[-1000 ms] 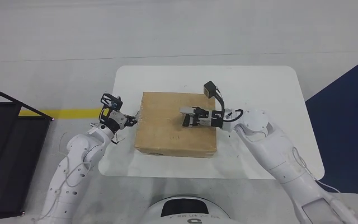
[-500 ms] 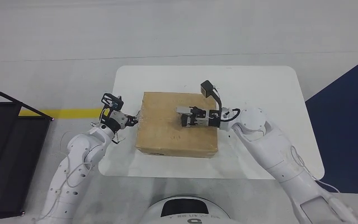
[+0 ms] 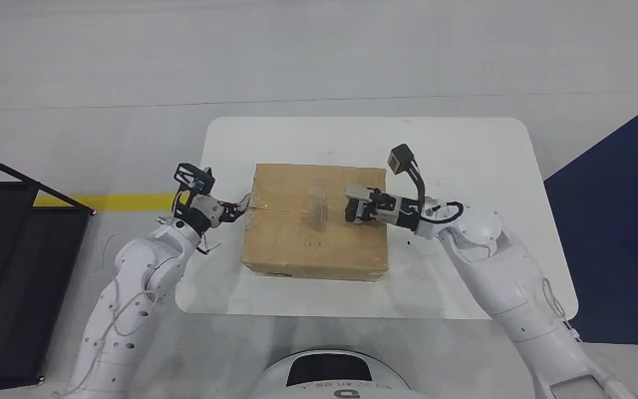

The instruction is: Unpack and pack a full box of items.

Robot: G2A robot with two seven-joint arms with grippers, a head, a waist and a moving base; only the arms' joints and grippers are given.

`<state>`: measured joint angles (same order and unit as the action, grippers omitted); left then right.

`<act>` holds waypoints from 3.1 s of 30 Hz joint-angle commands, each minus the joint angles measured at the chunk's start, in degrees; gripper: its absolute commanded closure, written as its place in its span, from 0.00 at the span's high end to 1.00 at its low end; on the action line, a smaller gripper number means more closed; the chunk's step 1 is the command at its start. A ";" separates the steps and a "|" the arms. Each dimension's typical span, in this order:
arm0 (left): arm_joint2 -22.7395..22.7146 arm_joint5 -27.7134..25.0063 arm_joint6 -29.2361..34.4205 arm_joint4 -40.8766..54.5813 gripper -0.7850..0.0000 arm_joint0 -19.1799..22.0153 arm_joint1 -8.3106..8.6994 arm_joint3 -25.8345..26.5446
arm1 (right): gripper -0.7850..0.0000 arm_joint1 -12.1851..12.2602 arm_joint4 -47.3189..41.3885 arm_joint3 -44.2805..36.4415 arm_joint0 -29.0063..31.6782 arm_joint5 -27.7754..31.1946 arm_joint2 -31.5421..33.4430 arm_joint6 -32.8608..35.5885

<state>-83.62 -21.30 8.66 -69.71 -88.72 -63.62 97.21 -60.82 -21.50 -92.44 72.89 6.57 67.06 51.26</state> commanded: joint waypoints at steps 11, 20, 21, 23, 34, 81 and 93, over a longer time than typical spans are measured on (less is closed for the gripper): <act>-4.43 0.50 1.41 1.64 1.00 -3.04 0.44 11.08 | 1.00 0.71 -0.75 -1.57 3.88 0.89 3.27 0.80; 2.28 -5.75 5.62 -0.74 1.00 -3.45 0.39 15.26 | 1.00 0.55 -1.26 -0.46 2.60 0.89 2.78 1.45; 3.20 -6.87 6.02 -0.68 1.00 -3.21 0.38 15.21 | 1.00 0.54 -1.24 -0.48 2.51 0.91 2.77 1.49; 4.58 -8.36 6.40 0.01 1.00 -2.59 0.32 14.92 | 1.00 0.53 -1.26 -0.45 2.38 0.86 2.73 1.49; 9.04 -12.67 10.45 -0.53 1.00 0.48 0.35 13.95 | 1.00 0.52 -1.21 -0.41 1.66 0.37 2.84 1.80; 9.75 -6.27 7.55 -9.37 1.00 1.49 0.32 15.72 | 1.00 0.42 -2.05 0.59 2.45 2.74 3.07 2.13; 16.34 -10.82 12.99 -8.04 1.00 5.46 -0.13 12.41 | 1.00 0.40 -1.89 0.03 2.40 2.22 3.07 1.79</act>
<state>-67.58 -32.16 21.26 -77.29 -83.46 -63.74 109.81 -60.42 -23.39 -92.37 75.25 8.88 70.12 53.10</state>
